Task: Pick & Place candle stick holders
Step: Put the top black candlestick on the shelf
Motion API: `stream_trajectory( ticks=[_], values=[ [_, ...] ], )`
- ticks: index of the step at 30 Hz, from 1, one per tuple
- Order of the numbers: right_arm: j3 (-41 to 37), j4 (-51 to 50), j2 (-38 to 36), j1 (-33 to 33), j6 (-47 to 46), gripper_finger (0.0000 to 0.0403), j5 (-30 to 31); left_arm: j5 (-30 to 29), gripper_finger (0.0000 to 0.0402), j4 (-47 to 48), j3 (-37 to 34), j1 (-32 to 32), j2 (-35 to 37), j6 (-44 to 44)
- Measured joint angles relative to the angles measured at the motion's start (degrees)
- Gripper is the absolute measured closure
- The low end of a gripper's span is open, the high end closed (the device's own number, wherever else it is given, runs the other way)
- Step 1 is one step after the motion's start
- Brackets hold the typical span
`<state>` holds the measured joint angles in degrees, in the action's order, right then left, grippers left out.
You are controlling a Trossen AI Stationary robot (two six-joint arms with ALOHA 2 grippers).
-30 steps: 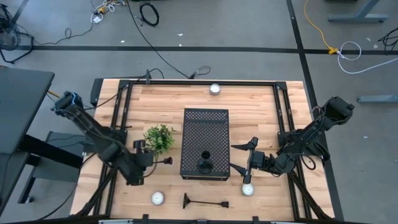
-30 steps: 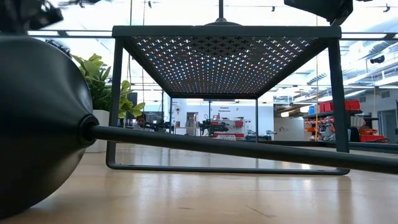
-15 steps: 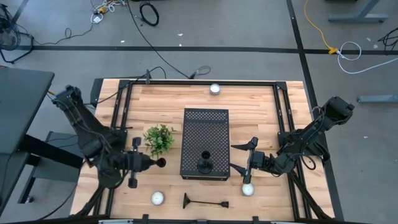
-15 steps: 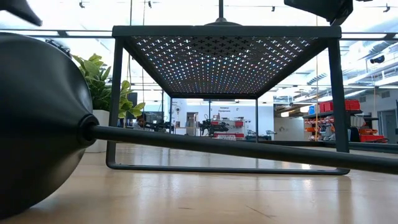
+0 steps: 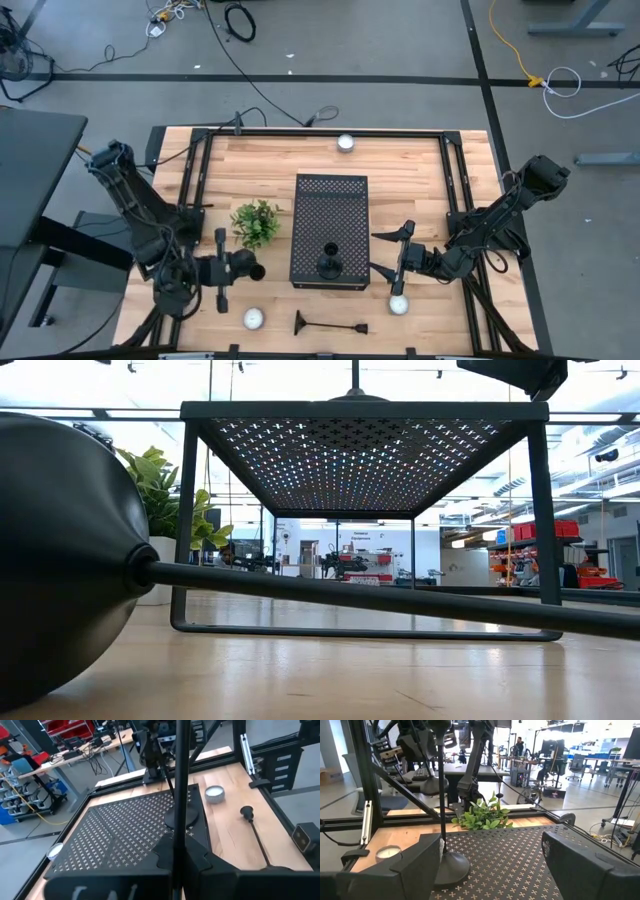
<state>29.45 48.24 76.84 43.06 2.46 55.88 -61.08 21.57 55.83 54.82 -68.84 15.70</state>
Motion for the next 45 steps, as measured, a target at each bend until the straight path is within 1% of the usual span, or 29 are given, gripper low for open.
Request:
stream_trajectory(
  ticks=[4, 8, 12, 17, 19, 23, 26, 30, 32, 36, 37, 38, 40, 42, 45],
  values=[
    [0.0, -0.08, 0.0, 0.01, 0.13, 0.0064, -0.02, 1.35, 0.0393, -3.14, -0.01, -2.32, -1.66, -2.87],
    [0.0, -0.12, 0.0, -0.01, 0.4, 0.0064, -1.43, 7.01, 0.0393, -5.87, -0.01, -6.57, -2.42, -6.59],
    [0.0, -0.12, 0.0, -0.01, 0.42, 0.0064, -3.38, 9.93, 0.0393, -5.92, -0.01, -10.45, -2.17, -8.96],
    [0.0, -0.12, 0.0, -0.01, 0.42, 0.0064, -3.45, 15.29, 0.0391, -8.67, -0.01, -13.41, -1.75, -12.39],
    [0.0, -0.12, 0.0, -0.01, 0.42, 0.0064, -3.45, 18.3, 0.0393, -9.77, -0.02, -15.13, -1.61, -13.8],
    [0.0, -0.12, 0.0, 0.01, 0.42, 0.0064, -3.54, 21.05, 0.0393, -8.87, -0.04, -19.28, -0.47, -15.29],
    [0.0, -0.12, 0.0, 0.01, 0.35, 0.0064, -4.47, 20.87, 0.0392, -6.26, -0.05, -22.59, 1.86, -16.17],
    [0.0, -0.39, 0.0, 0.02, -0.35, 0.0064, -4.5, 22.52, 0.0393, -6.34, -0.06, -26.41, 6.57, -19.45],
    [0.0, -0.39, 0.0, 0.03, -0.35, 0.0064, -4.5, 24.95, 0.0393, -5.83, -0.06, -28.45, 9.17, -20.7],
    [0.0, -0.39, 0.0, 0.02, -0.07, 0.0064, -4.5, 26.68, 0.0393, -1.15, -0.06, -32.32, 14.32, -19.83],
    [0.0, -0.39, 0.0, 0.02, -0.07, 0.0064, -4.5, 27.99, 0.0393, -0.56, -0.06, -33.29, 15.25, -18.65],
    [0.0, -0.41, 0.0, 0.01, -0.07, 0.0064, -4.5, 30.74, 0.0393, -0.45, -0.06, -34.11, 16.03, -17.82],
    [0.0, -0.6, 0.0, 0.01, -0.07, 0.0064, -4.48, 34.34, 0.0393, -2.9, -1.91, -34.79, 17.57, -17.15],
    [0.0, -0.93, 0.0, 0.01, -0.04, 0.0064, -4.48, 37.8, 0.0393, -7.33, -5.78, -34.65, 19.09, -17.68],
    [0.0, -0.97, 0.0, 0.02, 0.13, 0.0064, -4.46, 38.22, 0.0393, -14.32, -13.17, -34.57, 21.38, -16.23]
  ],
)
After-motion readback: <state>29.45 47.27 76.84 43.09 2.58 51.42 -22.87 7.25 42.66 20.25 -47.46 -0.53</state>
